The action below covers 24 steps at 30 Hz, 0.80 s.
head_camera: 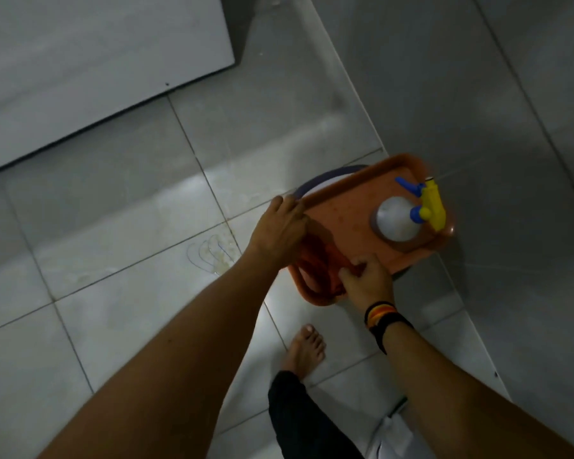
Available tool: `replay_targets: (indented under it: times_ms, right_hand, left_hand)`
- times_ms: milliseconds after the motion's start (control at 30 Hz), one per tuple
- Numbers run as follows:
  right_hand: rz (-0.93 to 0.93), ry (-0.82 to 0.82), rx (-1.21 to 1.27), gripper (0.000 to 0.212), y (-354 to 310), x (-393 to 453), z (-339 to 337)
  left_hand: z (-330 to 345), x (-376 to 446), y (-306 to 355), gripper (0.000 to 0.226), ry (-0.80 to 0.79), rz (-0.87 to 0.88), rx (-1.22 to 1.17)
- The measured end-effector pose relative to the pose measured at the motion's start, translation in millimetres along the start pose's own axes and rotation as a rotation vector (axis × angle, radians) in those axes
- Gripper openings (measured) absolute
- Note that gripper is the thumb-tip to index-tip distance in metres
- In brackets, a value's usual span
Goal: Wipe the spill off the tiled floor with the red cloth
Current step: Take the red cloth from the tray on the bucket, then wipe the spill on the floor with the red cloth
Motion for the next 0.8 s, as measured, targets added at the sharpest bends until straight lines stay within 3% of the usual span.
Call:
replay_targets:
  times_ms: [133, 333, 467, 567, 800]
  right_hand:
    - [-0.022, 0.106, 0.207, 0.017, -34.8, -37.6, -4.1]
    - [-0.176, 0.216, 0.175, 0.012, -84.1, -104.5, 47.8]
    - [-0.172, 0.215, 0.067, 0.029, -70.3, -145.6, 122.3]
    - [-0.116, 0.157, -0.004, 0.023, -38.1, -154.3, 179.7]
    - [-0.221, 0.098, -0.262, 0.011, 58.1, -92.5, 280.9]
  left_hand:
    - [-26.3, -57.1, -41.4, 0.039, -0.189, -0.162, -0.476]
    - [-1.8, -180.5, -87.2, 0.036, -0.325, -0.380, -0.787]
    - [66.9, -260.9, -102.7, 0.028, -0.386, -0.580, -1.048]
    - [139.3, -299.8, -108.5, 0.025, -0.434, -0.683, -1.173]
    - [301.5, -286.1, -71.1, 0.026, -0.487, -0.692, -1.312]
Point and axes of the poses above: each hand's wrist, its own x-axis towards the middle knuckle, its own z-axis out of the palm, y = z × x, the point moved 2 cm from there along x, towards the middle knuckle, and after that the axes turned 11 degrees about -z, right-handed, at the moved point
